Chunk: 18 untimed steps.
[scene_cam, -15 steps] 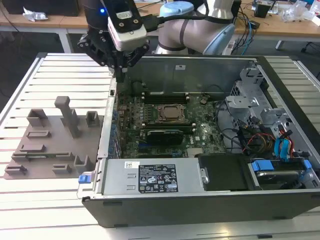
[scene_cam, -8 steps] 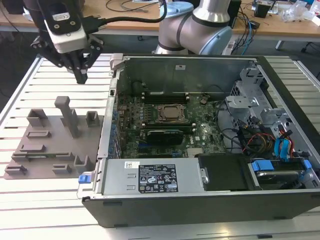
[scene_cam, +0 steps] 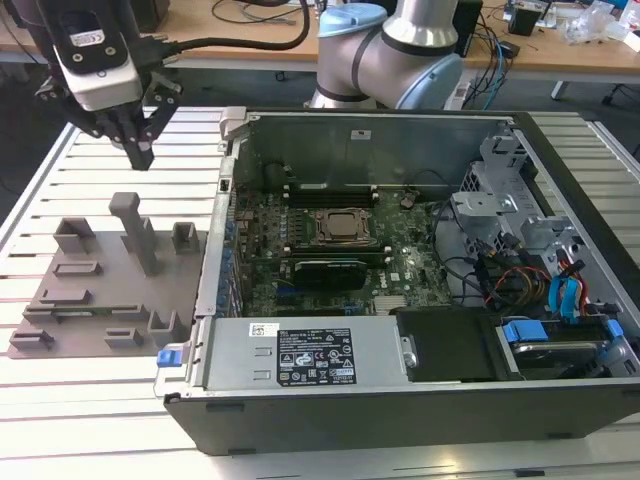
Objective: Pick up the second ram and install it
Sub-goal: 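Reach for the second ram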
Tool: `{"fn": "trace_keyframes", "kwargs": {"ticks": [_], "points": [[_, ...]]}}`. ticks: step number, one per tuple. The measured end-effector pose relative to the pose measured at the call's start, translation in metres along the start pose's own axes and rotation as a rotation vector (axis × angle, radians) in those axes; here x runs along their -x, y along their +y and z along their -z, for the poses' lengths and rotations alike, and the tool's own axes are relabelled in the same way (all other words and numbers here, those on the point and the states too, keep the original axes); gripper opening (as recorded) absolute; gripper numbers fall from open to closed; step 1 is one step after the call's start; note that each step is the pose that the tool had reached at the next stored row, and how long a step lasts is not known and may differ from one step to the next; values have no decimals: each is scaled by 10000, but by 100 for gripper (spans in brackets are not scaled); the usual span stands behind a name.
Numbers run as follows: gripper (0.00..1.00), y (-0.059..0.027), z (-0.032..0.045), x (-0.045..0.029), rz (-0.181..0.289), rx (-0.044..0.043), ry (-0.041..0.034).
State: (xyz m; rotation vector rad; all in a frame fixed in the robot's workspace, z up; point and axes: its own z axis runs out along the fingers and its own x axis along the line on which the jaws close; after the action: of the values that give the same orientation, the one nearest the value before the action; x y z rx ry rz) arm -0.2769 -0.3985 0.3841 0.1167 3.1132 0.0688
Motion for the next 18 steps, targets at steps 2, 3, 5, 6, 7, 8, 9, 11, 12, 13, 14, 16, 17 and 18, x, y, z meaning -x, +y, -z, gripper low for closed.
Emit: {"fn": "trace_keyframes", "kwargs": {"ticks": [2, 3, 5, 6, 7, 8, 9, 11, 12, 13, 14, 16, 17, 18], "points": [[10, -7, -13, -83, 1, 0, 1], [10, -9, -20, -110, 1, 0, 0], [10, -16, -41, -187, 2, 0, 1], [10, -21, -47, -247, 0, 1, 0], [10, -25, -48, -284, 0, 1, 0], [10, -44, -47, -301, 2, 1, 1], [10, -75, -45, -330, 0, 0, 0], [10, -155, -42, -429, 1, 1, -4], [10, -178, -41, -460, 1, 1, -5], [10, -198, -41, -485, 2, 1, -5], [10, -248, -39, -541, 2, 1, -6], [10, -315, -38, -599, 2, 1, -6], [10, -331, -38, -605, 1, 1, -5], [10, -349, -39, -608, 1, 1, -5]]}}
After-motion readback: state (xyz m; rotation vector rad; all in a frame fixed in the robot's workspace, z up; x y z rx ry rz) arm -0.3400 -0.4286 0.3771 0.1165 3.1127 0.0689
